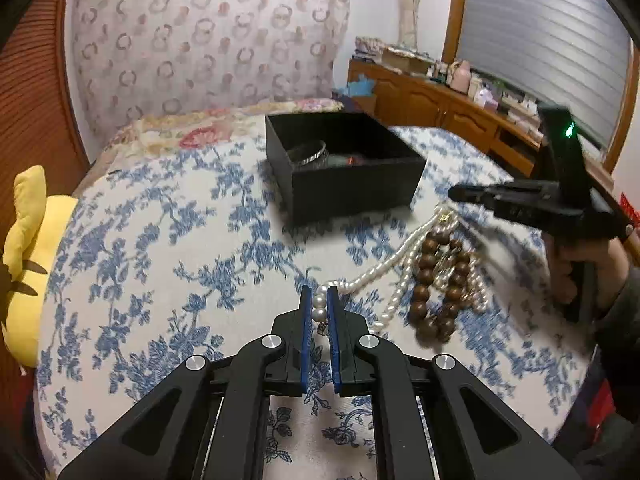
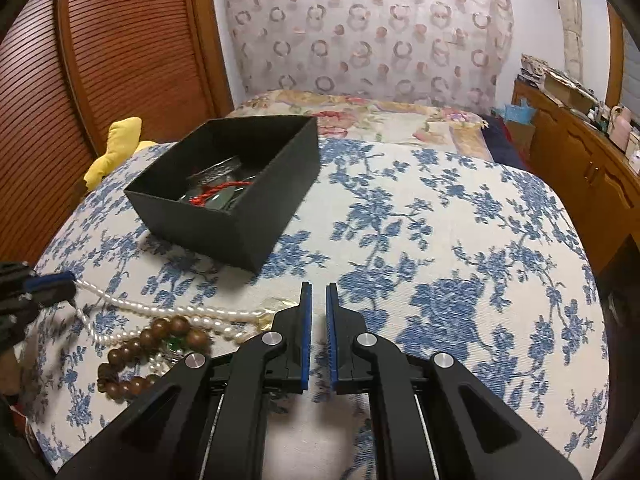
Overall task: Organize jewelry
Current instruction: 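Grasp the pearl necklace with the left gripper while the right gripper grasps a gold ring, then carry the pearl necklace and gold ring into the black box and open both grippers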
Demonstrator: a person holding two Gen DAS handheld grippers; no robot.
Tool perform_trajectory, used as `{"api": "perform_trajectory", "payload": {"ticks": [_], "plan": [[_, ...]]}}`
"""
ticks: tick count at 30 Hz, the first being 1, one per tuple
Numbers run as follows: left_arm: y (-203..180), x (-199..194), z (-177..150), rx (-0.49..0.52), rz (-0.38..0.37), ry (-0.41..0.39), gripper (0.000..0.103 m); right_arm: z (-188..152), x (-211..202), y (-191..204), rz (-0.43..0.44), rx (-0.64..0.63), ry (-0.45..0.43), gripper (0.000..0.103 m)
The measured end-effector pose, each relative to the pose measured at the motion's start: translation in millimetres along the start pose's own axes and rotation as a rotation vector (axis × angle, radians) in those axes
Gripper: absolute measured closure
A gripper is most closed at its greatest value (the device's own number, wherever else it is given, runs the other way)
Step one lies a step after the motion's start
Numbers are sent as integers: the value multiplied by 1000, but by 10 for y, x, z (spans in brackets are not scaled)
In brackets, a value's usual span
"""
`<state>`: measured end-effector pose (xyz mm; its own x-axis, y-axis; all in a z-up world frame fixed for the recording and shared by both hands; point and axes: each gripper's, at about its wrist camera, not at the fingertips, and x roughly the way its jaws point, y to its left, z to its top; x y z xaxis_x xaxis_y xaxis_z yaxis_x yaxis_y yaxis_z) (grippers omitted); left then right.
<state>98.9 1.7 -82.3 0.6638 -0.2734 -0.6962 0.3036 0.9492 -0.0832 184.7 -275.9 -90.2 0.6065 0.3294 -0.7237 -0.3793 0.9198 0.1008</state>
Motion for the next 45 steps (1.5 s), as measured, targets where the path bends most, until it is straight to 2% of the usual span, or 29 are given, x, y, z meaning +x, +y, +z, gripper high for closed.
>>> {"api": "perform_trajectory", "payload": {"ticks": [4, 8, 10, 12, 18, 21, 24, 25, 35, 45], "plan": [[-23, -134, 78, -2, -8, -38, 96, -18, -19, -8, -2, -9, 2, 95], [-42, -233, 127, -8, -15, -67, 96, -26, -23, 70, 45, -25, 12, 93], [-46, -251, 141, -7, -18, -70, 96, -14, -8, 139, 71, -34, 12, 70], [-49, -239, 138, -4, -17, -64, 96, 0, 27, 225, 99, -52, 18, 57], [-33, -174, 87, -10, -17, -43, 96, 35, 123, 407, 103, -107, 42, 57], [-20, -152, 65, -13, -18, -38, 96, 37, 153, 458, 91, -138, 55, 65], [-6, -140, 40, -14, -18, -34, 96, 50, 126, 461, 80, -156, 59, 82], [-4, -137, 39, -15, -18, -34, 96, 50, 121, 452, 81, -156, 61, 83], [-4, -211, 113, -21, -25, -61, 96, 100, -27, 320, 106, -108, 8, 83], [-85, -525, 604, 5, -43, -169, 96, 302, -351, 368, 117, -115, -71, 83]]}}
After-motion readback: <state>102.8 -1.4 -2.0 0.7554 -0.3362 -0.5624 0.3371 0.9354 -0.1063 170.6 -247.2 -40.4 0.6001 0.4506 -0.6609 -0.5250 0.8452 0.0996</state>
